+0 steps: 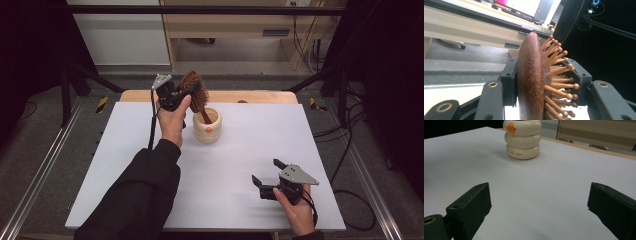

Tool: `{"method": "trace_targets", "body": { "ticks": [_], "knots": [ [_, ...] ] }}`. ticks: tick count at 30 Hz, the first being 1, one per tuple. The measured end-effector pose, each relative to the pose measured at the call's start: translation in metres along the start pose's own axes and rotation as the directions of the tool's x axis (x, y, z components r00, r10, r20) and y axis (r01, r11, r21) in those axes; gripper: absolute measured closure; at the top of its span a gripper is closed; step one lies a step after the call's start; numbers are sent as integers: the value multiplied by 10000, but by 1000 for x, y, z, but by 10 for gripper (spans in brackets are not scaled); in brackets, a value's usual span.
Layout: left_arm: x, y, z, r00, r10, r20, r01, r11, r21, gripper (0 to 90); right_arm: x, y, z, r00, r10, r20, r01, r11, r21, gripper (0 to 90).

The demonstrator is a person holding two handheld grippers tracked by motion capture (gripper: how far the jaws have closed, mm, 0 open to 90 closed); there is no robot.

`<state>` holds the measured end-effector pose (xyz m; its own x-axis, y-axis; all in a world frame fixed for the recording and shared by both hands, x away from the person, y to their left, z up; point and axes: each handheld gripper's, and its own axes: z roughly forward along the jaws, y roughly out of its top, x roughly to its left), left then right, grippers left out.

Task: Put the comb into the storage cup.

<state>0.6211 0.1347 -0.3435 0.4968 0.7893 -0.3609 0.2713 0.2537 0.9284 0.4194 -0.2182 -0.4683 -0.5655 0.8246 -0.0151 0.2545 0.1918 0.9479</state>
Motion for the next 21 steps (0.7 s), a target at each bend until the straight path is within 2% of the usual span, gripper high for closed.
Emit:
{"method": "trace_targets", "body": {
  "ticks": [21],
  "knots": [
    [0, -7, 2, 10000, -89, 30, 89, 9999, 125, 500, 0, 0, 0, 10000, 2, 4, -2, 10000, -3, 53]
  ]
}}
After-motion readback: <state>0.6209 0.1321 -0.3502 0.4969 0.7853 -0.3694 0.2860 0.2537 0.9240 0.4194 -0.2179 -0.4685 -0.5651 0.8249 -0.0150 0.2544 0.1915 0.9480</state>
